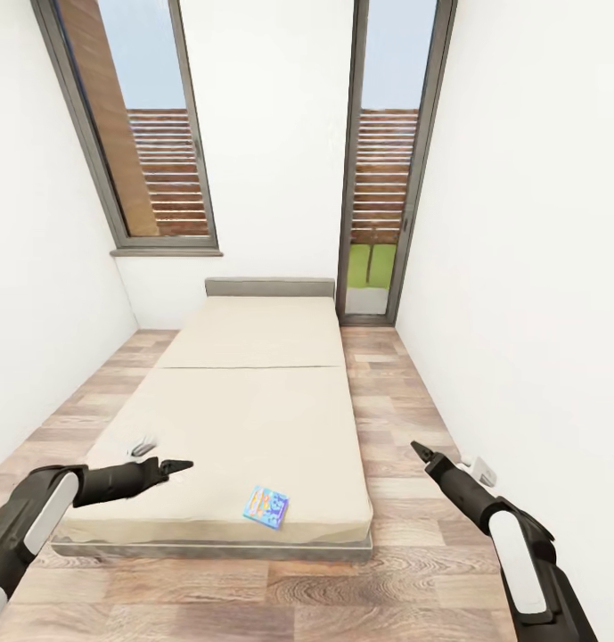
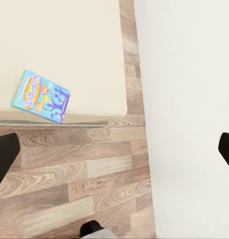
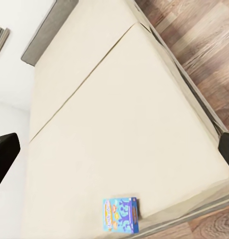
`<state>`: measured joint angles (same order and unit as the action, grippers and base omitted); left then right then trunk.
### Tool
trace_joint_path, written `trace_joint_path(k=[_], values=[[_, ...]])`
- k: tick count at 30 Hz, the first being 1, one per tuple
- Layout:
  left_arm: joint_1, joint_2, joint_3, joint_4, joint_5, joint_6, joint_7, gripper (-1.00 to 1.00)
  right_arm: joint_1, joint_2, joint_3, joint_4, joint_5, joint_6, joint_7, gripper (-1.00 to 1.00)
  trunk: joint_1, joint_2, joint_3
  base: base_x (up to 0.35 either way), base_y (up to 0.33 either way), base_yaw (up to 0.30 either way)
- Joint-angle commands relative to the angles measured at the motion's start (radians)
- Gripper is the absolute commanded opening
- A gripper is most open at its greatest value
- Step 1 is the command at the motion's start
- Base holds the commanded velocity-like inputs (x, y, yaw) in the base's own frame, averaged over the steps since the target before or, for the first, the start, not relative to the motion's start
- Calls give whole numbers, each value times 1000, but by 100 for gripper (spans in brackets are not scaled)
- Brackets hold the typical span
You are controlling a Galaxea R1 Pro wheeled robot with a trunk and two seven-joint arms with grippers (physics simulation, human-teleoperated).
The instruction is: Put all the toys in the child's room - the three board games (two on the bed and one on the table), the two jigsaw puzzles on the table, and the tennis ball on the table - inside the toy box on the table in the child's room.
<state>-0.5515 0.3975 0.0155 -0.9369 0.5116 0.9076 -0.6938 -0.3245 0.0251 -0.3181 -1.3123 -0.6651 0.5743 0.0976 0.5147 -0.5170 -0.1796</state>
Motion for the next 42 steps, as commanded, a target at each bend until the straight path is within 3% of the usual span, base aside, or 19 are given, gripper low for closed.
trace_joint_path(k=[1,7,12,15,25,30,37,42], values=[[-1,-3,2,4,-1,10,-3,100,-1,1,-4,-1,-4,7,5,100,4,-9,-5,0,0,0],[-3,-10,15,63,-1,28,-4,100,-1,0,-22,-1,-37,10,6,100,27,-51,-24,0,0,0],[-3,-12,107,92,-4,34,-10,100,-1,-1,-34,-1,-49,14,7,100,47,-86,-40,0,0,0],[-3,-14,134,99,-4,34,-8,100,-1,-1,-35,-1,-51,15,7,100,58,-107,-49,0,0,0],[-4,-23,146,103,-1,32,-3,100,-1,-1,-36,-10,-52,16,7,100,96,-177,-80,-99,0,0],[-4,-40,146,109,-2,28,-1,100,-1,-1,-36,-15,-53,17,9,100,116,-212,-96,-53,0,0],[-5,-97,147,177,-9,-11,4,100,-1,-1,-35,-41,-53,32,100,100,142,-261,-118,-9,0,0],[-5,-134,149,193,-9,-58,46,100,-1,-1,-35,-78,-52,97,193,100,142,-261,-118,-1,0,0]])
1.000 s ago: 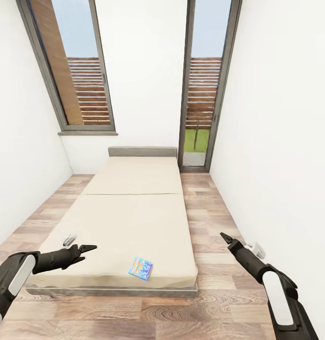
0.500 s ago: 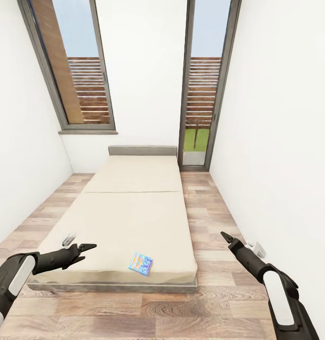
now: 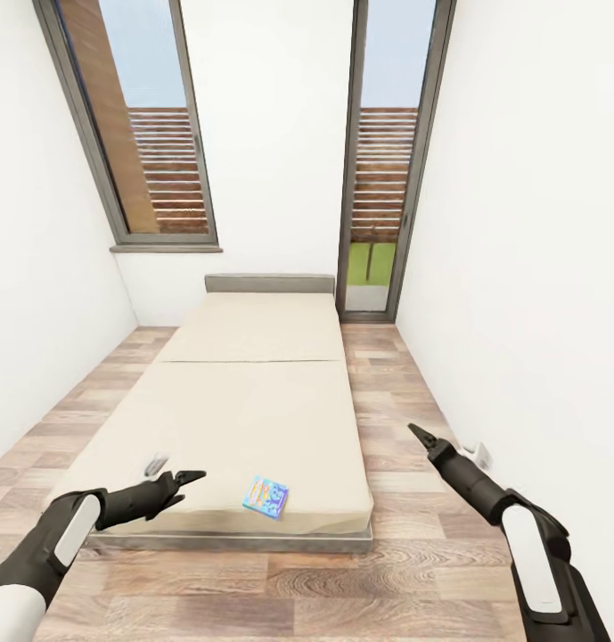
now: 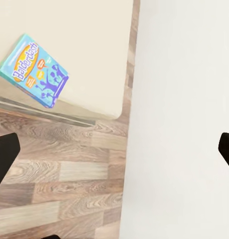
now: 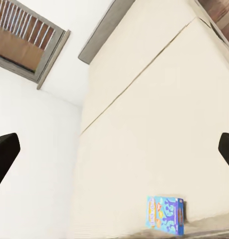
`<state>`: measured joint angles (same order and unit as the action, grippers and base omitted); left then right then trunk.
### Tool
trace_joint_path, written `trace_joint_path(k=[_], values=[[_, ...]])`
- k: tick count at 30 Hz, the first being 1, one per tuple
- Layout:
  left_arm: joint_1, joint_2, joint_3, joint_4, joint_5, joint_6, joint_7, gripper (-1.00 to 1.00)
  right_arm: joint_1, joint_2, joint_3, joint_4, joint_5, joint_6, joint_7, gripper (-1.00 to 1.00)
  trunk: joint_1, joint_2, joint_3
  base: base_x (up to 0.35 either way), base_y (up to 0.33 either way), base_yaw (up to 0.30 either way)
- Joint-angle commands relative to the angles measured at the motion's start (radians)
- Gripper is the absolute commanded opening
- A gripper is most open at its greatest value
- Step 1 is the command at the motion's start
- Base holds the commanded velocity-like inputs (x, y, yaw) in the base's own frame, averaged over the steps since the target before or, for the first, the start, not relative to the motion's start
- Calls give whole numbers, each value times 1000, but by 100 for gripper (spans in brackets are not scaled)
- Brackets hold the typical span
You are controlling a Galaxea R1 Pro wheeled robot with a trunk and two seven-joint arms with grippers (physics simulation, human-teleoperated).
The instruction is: Put all the toys in the child's room - the three board games (two on the bed and one on the table), the two jigsaw puzzles on the table, and the tennis ball on the table - inside the toy box on the table in the child's room.
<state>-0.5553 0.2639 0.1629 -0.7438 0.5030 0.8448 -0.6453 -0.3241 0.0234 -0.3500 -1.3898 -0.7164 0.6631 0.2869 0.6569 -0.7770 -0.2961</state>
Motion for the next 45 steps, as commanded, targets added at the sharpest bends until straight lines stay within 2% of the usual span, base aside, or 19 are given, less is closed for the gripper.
trace_joint_path(k=[1,4,7,11,13,16,18,19,23,26,28,34,40,45], values=[[-1,-10,2,2,1,-1,14,100,-1,1,-4,-5,0,27,26,100,0,-1,-1,0,0,0],[0,-31,3,3,4,-7,42,100,-1,1,-6,-9,0,50,63,100,0,-1,-1,0,0,0],[0,-65,4,4,4,-11,62,100,-1,1,-19,-11,0,63,87,100,0,-1,-1,0,0,0],[0,-100,3,6,3,-16,72,100,-1,1,-30,-12,-1,68,97,100,16,-29,-14,0,0,0],[-1,-128,2,8,1,-29,84,100,-1,1,-32,-12,-1,72,100,100,23,-43,-20,0,0,0],[-1,-180,3,10,2,-59,146,100,-1,1,-34,-14,-4,91,114,100,35,-64,-30,0,0,0],[-1,-202,3,10,3,-69,185,100,-1,1,-36,-15,-7,100,130,100,42,-78,-36,0,0,0],[-1,-223,5,11,4,-78,226,100,-1,1,-40,-19,-12,106,156,100,46,-85,-39,0,0,0],[-1,-249,8,12,8,-117,307,100,-1,1,-54,-31,-19,114,234,100,62,-113,-51,0,0,0],[-2,-252,11,12,17,-135,330,100,0,2,-60,-34,-19,113,270,100,73,-134,-61,0,0,0],[-2,-250,28,12,27,-142,339,100,0,2,-62,-34,-17,112,286,100,81,-148,-67,0,0,0],[-2,-247,60,42,34,-149,343,100,0,2,-65,-32,-21,115,298,100,104,-190,-86,0,0,0],[-3,-224,65,94,35,-152,342,100,1,2,-84,-35,-24,119,304,100,127,-232,-105,0,0,0],[-3,-224,64,103,35,-157,344,100,17,2,-107,-38,-35,126,320,100,146,-267,-120,0,0,0]])
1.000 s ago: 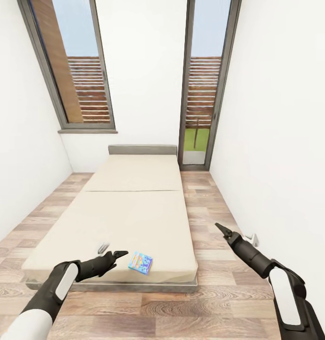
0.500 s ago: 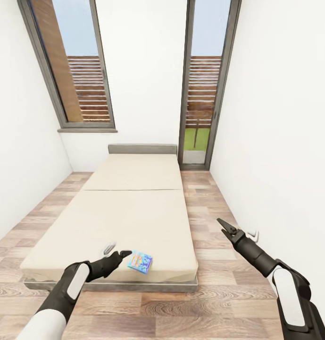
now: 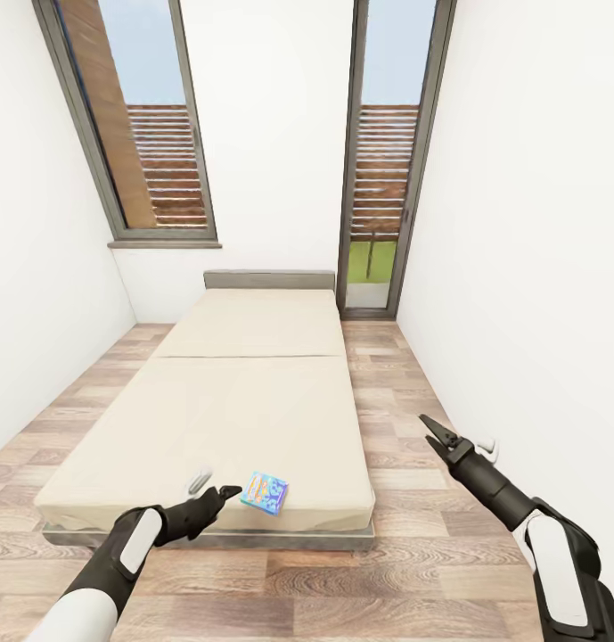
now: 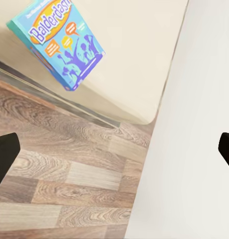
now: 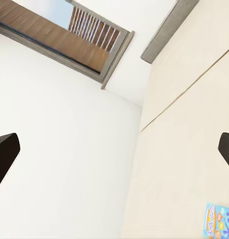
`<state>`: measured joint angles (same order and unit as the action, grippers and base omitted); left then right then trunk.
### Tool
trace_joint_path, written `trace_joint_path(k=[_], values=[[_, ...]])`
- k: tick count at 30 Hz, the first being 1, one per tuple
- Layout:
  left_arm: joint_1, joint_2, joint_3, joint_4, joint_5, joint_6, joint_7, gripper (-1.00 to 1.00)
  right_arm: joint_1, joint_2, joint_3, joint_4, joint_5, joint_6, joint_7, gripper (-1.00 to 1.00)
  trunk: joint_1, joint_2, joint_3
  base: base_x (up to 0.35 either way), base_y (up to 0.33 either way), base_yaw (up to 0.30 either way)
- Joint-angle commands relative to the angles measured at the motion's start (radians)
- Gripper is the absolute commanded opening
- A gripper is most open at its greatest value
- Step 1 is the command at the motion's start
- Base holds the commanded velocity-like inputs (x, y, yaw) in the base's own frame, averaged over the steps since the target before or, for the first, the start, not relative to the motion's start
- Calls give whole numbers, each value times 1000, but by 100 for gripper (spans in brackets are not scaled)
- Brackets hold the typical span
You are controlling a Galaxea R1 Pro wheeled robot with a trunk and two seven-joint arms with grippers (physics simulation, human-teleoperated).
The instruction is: Put all the toys in the child's room - the three board games (two on the bed and one on the table), the two jigsaw puzzles on the table, and the tennis ball on the table - inside the toy box on the table in the child's room.
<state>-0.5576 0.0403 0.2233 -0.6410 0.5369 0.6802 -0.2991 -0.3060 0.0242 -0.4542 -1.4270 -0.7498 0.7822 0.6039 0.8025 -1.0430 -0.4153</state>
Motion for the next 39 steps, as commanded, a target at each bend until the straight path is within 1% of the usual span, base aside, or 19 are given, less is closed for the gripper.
trace_joint_path(k=[1,3,6,11,14,15,16,17,19,20,23,28,33,36,39], values=[[-1,-3,3,2,1,5,-2,100,4,1,-6,-1,-3,11,11,100,4,-8,-4,0,0,0],[-1,-6,2,17,0,1,-1,100,10,1,-10,-3,-4,16,26,100,12,-22,-11,0,0,0],[-1,-3,2,37,0,0,-2,100,13,1,-12,-3,-5,19,34,100,23,-43,-20,0,0,0],[-2,1,3,43,0,0,-4,100,15,1,-12,-3,-5,20,37,100,42,-78,-36,0,0,0],[-6,12,4,44,0,5,-18,100,16,1,-13,-3,-5,21,38,100,54,-99,-45,0,0,0],[-7,23,4,44,0,6,-34,100,16,1,-13,-3,-5,21,38,100,58,-106,-48,0,0,0],[-7,28,4,44,0,7,-46,100,16,0,-13,-3,-5,21,38,100,61,-113,-51,0,0,0],[-8,35,4,44,-1,7,-71,100,16,1,-13,-3,-5,21,38,100,65,-120,-54,0,0,0],[-8,40,4,44,-1,8,-99,100,16,1,-12,-3,-5,21,38,100,73,-134,-61,0,0,0],[-8,44,3,44,-2,9,-128,100,16,1,-12,-3,-5,21,38,100,77,-141,-64,0,0,0],[-8,56,2,43,-3,7,-184,100,16,1,-12,-3,-5,20,39,100,88,-162,-73,0,0,0],[-8,64,4,42,-2,6,-215,100,16,2,-12,-3,-5,20,38,100,107,-197,-89,0,0,0],[-16,60,5,36,-2,0,-219,100,16,1,-15,-2,-4,20,38,100,127,-232,-105,0,0,0],[-21,56,5,33,-1,-21,-222,100,16,1,-16,-2,-5,20,38,100,138,-253,-114,0,0,0],[-23,59,4,33,0,-33,-239,100,16,2,-17,-1,-4,20,37,100,150,-274,-123,0,0,0]])
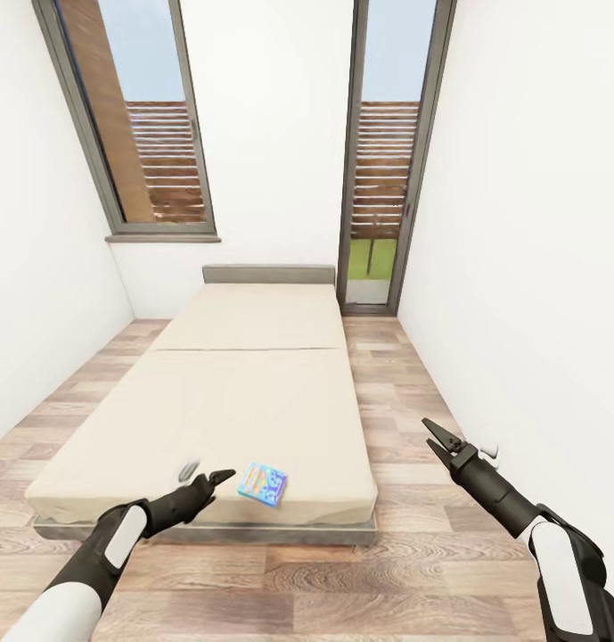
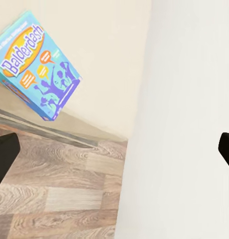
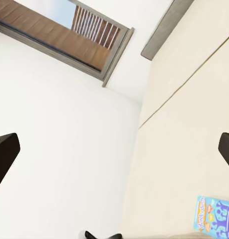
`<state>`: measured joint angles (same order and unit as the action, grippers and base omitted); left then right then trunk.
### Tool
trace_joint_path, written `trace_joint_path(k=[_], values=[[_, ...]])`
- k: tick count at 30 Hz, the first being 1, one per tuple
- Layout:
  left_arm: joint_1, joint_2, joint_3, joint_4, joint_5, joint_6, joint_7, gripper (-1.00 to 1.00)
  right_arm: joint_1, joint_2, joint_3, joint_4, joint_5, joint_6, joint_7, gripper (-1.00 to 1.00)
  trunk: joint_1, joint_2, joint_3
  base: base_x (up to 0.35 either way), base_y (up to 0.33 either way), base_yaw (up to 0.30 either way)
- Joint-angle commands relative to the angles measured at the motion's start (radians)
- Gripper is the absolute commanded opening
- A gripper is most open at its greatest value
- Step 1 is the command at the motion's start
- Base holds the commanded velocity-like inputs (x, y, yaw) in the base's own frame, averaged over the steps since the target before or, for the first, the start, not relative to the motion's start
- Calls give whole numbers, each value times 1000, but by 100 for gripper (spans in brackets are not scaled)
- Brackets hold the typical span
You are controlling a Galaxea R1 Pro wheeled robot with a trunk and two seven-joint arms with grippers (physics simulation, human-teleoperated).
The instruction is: Put all the toys in the child's room - the three board games (two on the bed and one on the table), the two jigsaw puzzles on the table, and the tennis ball on the table - inside the toy box on the table in the child's room.
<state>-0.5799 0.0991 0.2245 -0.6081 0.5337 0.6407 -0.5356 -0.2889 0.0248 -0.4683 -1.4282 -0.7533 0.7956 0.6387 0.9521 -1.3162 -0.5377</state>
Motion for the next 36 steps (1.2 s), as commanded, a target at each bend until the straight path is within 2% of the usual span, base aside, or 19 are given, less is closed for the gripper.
trace_joint_path(k=[1,11,36], values=[[-1,1,3,1,3,5,-7,100,-1,1,-3,0,-1,6,2,100,4,-8,-4,0,0,0],[-1,7,3,2,2,-2,-54,100,-1,3,-3,4,0,3,-2,100,42,-78,-36,0,0,0],[0,5,-2,4,1,-11,-64,100,-2,3,-9,17,-6,-13,3,100,134,-246,-111,0,0,0]])
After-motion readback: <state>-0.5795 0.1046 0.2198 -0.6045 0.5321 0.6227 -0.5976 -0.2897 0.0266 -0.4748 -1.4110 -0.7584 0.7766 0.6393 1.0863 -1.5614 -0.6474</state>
